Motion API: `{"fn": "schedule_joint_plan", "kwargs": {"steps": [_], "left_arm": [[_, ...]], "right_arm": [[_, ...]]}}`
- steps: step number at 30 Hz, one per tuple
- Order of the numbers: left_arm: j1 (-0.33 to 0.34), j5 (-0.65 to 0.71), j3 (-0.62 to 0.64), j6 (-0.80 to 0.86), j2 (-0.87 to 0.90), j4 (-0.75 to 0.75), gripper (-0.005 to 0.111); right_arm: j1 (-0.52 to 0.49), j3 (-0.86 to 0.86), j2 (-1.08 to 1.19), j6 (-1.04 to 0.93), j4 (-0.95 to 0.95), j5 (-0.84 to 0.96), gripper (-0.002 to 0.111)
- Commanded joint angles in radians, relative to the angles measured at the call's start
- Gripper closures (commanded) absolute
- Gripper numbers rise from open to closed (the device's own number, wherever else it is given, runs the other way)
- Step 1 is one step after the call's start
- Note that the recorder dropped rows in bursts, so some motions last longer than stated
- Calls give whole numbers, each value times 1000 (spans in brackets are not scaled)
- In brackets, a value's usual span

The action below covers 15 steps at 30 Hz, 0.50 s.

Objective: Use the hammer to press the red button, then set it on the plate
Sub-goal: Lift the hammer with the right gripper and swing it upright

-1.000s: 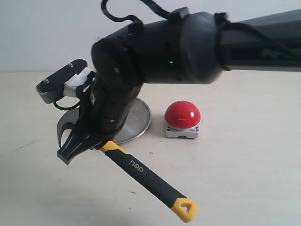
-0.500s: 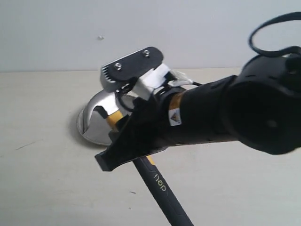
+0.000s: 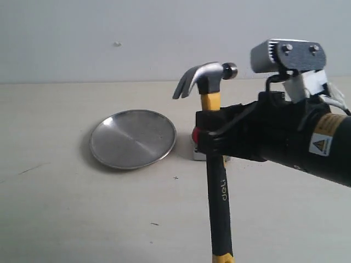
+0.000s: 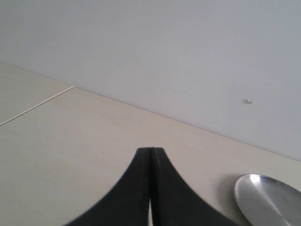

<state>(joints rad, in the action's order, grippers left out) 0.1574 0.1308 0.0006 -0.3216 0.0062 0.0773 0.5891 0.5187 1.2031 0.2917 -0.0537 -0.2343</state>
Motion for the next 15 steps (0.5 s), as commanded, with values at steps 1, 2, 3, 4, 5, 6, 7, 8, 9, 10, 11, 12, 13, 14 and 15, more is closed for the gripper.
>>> {"fn": "schedule_joint_plan", "kwargs": {"steps": [1, 2, 3, 4, 5, 6, 7, 8, 9, 10, 11, 12, 13, 14, 15], "left_arm": [[-8, -3, -1, 0, -6, -7, 107], [-8, -3, -1, 0, -6, -7, 107], [-8, -3, -1, 0, -6, -7, 107], [-8, -3, -1, 0, -6, -7, 107], [-8, -3, -1, 0, -6, -7, 107], [-8, -3, -1, 0, -6, -7, 107], [-8, -3, -1, 0, -6, -7, 107], [-8, -3, -1, 0, -6, -7, 107], [-8, -3, -1, 0, -6, -7, 107], [-8, -3, -1, 0, -6, -7, 107], [-8, -3, -1, 0, -6, -7, 107], [-8, -3, -1, 0, -6, -7, 107], [-8, -3, -1, 0, -6, -7, 107], [-8, -3, -1, 0, -6, -7, 107], [-8, -3, -1, 0, -6, -7, 107]], "right_arm": [[-16, -129, -26, 160, 3, -381, 108], [-16, -164, -26, 192, 3, -470, 108], [-16, -204, -26, 228, 3, -586, 108], [-16, -216, -26, 236, 3, -625, 108], [-16, -227, -26, 259, 14, -654, 108], [-16, -227, -26, 271, 24, -661, 108], [-16, -231, -26, 318, 59, -682, 108], [-16, -247, -26, 348, 75, -739, 108], [-16, -261, -26, 368, 77, -775, 108], [-16, -274, -26, 381, 77, -816, 108], [-16, -292, -26, 394, 77, -872, 108], [-16, -307, -26, 406, 77, -909, 108], [-16, -322, -26, 412, 75, -915, 108], [-16, -327, -24, 413, 75, -915, 108], [-16, -333, -20, 429, 82, -918, 108]]}}
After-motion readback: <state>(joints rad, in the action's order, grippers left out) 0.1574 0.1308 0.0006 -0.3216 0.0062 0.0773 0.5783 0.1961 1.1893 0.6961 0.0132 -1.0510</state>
